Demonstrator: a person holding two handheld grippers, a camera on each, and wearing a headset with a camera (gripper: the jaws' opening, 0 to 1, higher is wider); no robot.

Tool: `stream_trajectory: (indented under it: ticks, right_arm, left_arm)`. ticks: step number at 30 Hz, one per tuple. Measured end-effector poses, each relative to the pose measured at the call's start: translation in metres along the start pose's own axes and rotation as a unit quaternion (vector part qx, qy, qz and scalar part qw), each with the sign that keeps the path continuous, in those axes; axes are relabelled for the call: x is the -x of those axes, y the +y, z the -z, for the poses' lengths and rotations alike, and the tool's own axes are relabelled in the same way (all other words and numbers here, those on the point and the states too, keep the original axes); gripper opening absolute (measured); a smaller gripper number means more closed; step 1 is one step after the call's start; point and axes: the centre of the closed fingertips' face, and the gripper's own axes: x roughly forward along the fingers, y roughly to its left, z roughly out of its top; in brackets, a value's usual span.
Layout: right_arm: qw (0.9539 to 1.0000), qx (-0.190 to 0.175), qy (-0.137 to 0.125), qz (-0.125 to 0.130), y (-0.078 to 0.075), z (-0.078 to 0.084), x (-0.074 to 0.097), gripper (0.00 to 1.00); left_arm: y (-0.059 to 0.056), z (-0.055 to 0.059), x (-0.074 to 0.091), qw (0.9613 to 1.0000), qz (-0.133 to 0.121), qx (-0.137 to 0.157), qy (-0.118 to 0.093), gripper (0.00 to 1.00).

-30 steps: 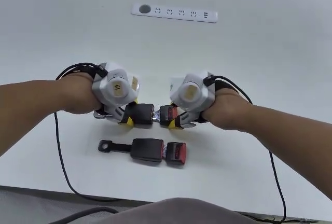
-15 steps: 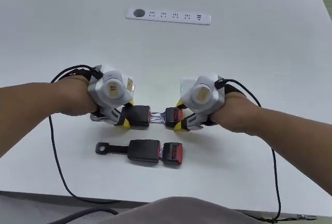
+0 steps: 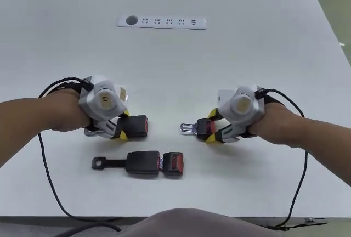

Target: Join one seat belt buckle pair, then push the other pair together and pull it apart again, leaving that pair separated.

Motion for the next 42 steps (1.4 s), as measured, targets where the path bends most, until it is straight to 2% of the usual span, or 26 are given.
stream_trajectory:
  ticks: [4,9,11,17,19,20,22,25,26,27,28,29,31,32,34,35,37,38,39,42]
  right_arm:
    - [1.0,-0.007,0.006,0.004,-0.001,0.018,0.01,0.32]
    - [0.9995,-0.008,0.031,0.001,-0.003,0.041,0.024,0.32]
    - [0.9993,-0.009,0.035,0.002,-0.002,0.045,0.03,0.33]
    - [0.9988,-0.027,0.037,0.017,-0.005,0.045,0.03,0.34]
    - [0.9978,-0.044,0.04,0.03,-0.008,0.048,0.029,0.42]
    - [0.9967,-0.052,0.042,0.046,-0.013,0.052,0.032,0.45]
    - [0.9959,-0.059,0.042,0.054,-0.013,0.048,0.033,0.48]
    - [0.9919,-0.066,0.042,0.1,-0.023,0.05,0.038,0.51]
    - [0.9911,-0.073,0.032,0.107,-0.023,0.047,0.039,0.52]
    - [0.9886,-0.09,0.02,0.119,-0.024,0.045,0.042,0.53]
    - [0.9865,-0.101,0.012,0.129,-0.022,0.042,0.047,0.54]
    - [0.9848,-0.109,0.001,0.135,-0.02,0.04,0.051,0.57]
    - [0.9813,-0.122,-0.013,0.148,-0.021,0.04,0.053,0.59]
    - [0.9803,-0.126,-0.017,0.151,-0.021,0.04,0.054,0.61]
    - [0.9725,-0.154,-0.046,0.169,-0.013,0.036,0.061,0.64]
    - [0.9713,-0.156,-0.052,0.172,-0.01,0.034,0.062,0.66]
    - [0.9696,-0.161,-0.062,0.173,0.003,0.031,0.065,0.69]
    - [0.9689,-0.163,-0.066,0.174,0.011,0.027,0.069,0.71]
    - [0.9682,-0.163,-0.07,0.176,0.017,0.026,0.071,0.72]
    - [0.964,-0.177,-0.081,0.181,0.024,0.028,0.07,0.75]
  left_arm:
    - [-0.001,-0.002,0.001,1.0,0.001,-0.003,0.004,0.33]
    - [-0.002,-0.003,0.001,0.9999,0.001,-0.006,0.009,0.33]
    - [-0.002,-0.003,0.001,0.9998,0.003,-0.013,0.012,0.33]
    - [-0.004,-0.005,0.002,0.9997,-0.005,-0.019,0.018,0.33]
    - [-0.004,-0.005,0.003,0.9994,-0.012,-0.025,0.021,0.33]
    - [-0.004,-0.005,0.003,0.9993,-0.014,-0.027,0.021,0.33]
    - [-0.002,-0.004,0.003,0.9994,-0.02,-0.021,0.02,0.33]
    - [0.005,0.0,0.005,0.9988,-0.044,-0.018,0.011,0.39]
    - [0.008,0.003,0.008,0.9979,-0.061,-0.015,0.012,0.44]
    - [0.007,0.004,0.01,0.9978,-0.064,-0.011,0.011,0.47]
    - [0.007,0.004,0.013,0.9976,-0.069,0.002,0.002,0.49]
    - [0.007,0.001,0.019,0.9966,-0.078,0.024,-0.012,0.51]
    - [0.009,-0.003,0.026,0.9944,-0.096,0.029,-0.034,0.54]
    - [0.009,-0.003,0.028,0.9937,-0.1,0.032,-0.038,0.56]
    - [0.011,-0.003,0.042,0.9886,-0.126,0.06,-0.057,0.6]
    - [0.009,-0.006,0.052,0.9842,-0.142,0.076,-0.074,0.62]
    - [0.004,-0.004,0.064,0.9773,-0.158,0.108,-0.092,0.64]
    - [0.003,-0.003,0.068,0.9746,-0.165,0.115,-0.099,0.65]
    - [-0.003,-0.003,0.076,0.9717,-0.172,0.122,-0.105,0.66]
    - [-0.015,0.006,0.084,0.9653,-0.188,0.144,-0.11,0.68]
